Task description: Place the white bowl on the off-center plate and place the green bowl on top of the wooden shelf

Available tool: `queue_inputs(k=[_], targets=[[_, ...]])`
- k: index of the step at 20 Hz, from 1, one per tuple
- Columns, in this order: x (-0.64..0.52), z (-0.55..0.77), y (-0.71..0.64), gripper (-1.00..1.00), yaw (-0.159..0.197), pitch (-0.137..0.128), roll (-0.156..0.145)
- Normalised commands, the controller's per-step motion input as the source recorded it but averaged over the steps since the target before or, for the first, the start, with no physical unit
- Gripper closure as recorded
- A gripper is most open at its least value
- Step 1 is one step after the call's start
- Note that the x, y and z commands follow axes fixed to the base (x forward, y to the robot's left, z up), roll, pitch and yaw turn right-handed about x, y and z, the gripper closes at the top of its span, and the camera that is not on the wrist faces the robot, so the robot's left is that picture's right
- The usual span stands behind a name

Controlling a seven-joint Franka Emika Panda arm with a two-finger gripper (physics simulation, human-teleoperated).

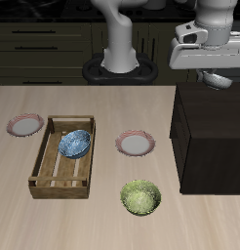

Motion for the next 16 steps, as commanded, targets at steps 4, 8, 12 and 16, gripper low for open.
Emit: queue_inputs(k=[4,8,12,16], targets=[[-0.30,0.13,-0.27,1.00,0.041,-0.061,0.009],[-0.28,0.09,-0.36,1.00,0.029,-0.046,0.000],[-0.21,0.05,-0.37,1.00,0.007,-0.029,-0.010],[-0.22,0.09,-0.43,1.00,0.009,-0.042,-0.017]])
